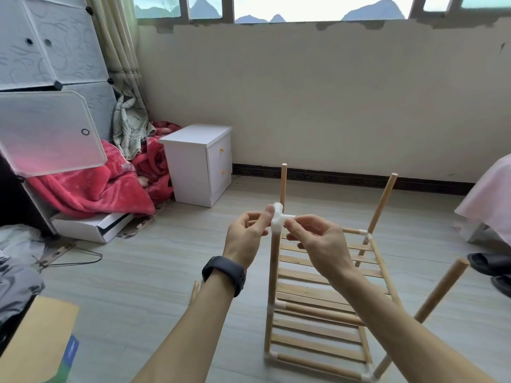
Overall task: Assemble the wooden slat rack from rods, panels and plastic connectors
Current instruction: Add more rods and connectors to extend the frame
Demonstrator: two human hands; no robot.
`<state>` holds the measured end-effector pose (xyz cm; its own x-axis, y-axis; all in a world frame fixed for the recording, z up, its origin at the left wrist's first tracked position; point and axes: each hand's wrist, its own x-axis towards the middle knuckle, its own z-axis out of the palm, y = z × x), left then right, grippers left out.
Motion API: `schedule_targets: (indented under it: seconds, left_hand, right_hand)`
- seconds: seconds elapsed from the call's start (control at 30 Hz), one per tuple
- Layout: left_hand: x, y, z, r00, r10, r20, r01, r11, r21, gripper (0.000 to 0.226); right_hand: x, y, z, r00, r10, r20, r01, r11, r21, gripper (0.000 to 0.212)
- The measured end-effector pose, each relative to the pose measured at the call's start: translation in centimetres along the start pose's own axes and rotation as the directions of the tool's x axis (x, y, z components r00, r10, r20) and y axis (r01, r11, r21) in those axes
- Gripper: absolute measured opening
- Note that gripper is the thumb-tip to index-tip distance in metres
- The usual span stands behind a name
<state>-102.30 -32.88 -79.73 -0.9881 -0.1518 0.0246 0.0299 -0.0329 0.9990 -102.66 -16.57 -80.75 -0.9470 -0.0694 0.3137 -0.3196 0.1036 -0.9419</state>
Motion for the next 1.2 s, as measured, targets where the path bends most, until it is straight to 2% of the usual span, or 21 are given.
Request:
schedule_targets:
  seconds: [0.13, 0.17, 0.2, 0.23, 0.3, 0.33, 0.37, 0.43, 0.53, 0.67, 0.9, 1.1, 1.2]
  left_hand:
    - [0.6, -0.3, 0.7, 0.997, 0.074, 0.024, -0.075, 0.996, 0.048, 0.026]
    - [0.7, -0.4, 0.8, 0.994, 0.097, 0.055, -0.099, 0.994, 0.05, 0.023]
    - [0.7, -0.5, 0.9, 0.989, 0.117, 0.092, -0.122, 0.991, 0.049, 0.022]
    - [0.6, -0.6, 1.0, 0.983, 0.135, 0.124, -0.143, 0.988, 0.053, 0.024]
    - [0.6, -0.9, 1.4, 0.974, 0.182, 0.134, -0.193, 0.979, 0.07, 0.027]
    - [0.6, -1.0, 1.5, 0.97, 0.208, 0.126, -0.218, 0.973, 0.071, 0.027]
    - [0.7, -1.2, 1.7, 0.968, 0.222, 0.121, -0.23, 0.971, 0.062, 0.026]
    - [0.8, -1.3, 1.9, 0.973, 0.19, 0.131, -0.194, 0.981, 0.012, 0.023]
    - [1.3, -1.4, 1.7, 0.978, 0.146, 0.146, -0.144, 0.989, -0.024, 0.023]
    - [1.3, -1.9, 1.6, 0.972, 0.177, 0.153, -0.17, 0.984, -0.055, 0.024]
    - [1.5, -2.9, 1.4, 0.957, 0.197, 0.212, -0.178, 0.978, -0.104, 0.028]
    - [0.9, -3.0, 1.2, 0.953, 0.195, 0.231, -0.194, 0.981, -0.024, 0.031]
    - [0.5, -5.9, -1.3, 0.982, 0.142, 0.127, -0.153, 0.985, 0.078, 0.041]
  right_hand:
    - [0.8, 1.7, -2.1, 0.993, 0.117, -0.001, -0.117, 0.989, 0.095, 0.021]
    - [0.9, 2.7, -2.6, 0.989, 0.144, -0.013, -0.144, 0.989, 0.026, 0.02]
    - [0.8, 4.3, -3.2, 0.986, 0.167, -0.012, -0.167, 0.977, -0.13, 0.02]
    - [0.4, 6.5, -3.6, 0.98, 0.199, 0.013, -0.182, 0.921, -0.345, 0.025]
    - [-1.1, 11.6, -4.0, 0.936, 0.335, 0.107, -0.146, 0.647, -0.749, 0.048]
    - [-2.0, 14.1, -4.1, 0.899, 0.417, 0.133, -0.112, 0.513, -0.851, 0.058]
    - [-2.7, 16.3, -4.1, 0.864, 0.484, 0.142, -0.088, 0.423, -0.902, 0.065]
    - [-3.8, 19.5, -4.2, 0.811, 0.565, 0.148, -0.068, 0.343, -0.937, 0.068]
    - [-4.8, 21.6, -4.2, 0.798, 0.59, 0.125, -0.078, 0.307, -0.948, 0.068]
    - [-5.4, 22.1, -4.1, 0.829, 0.546, 0.12, -0.06, 0.3, -0.952, 0.069]
    - [-5.5, 22.2, -4.4, 0.814, 0.562, 0.145, -0.039, 0.303, -0.952, 0.068]
    - [-5.6, 21.8, -4.2, 0.815, 0.565, 0.126, -0.072, 0.316, -0.946, 0.068]
    - [-5.2, 21.1, -3.5, 0.814, 0.567, 0.13, -0.083, 0.334, -0.939, 0.076]
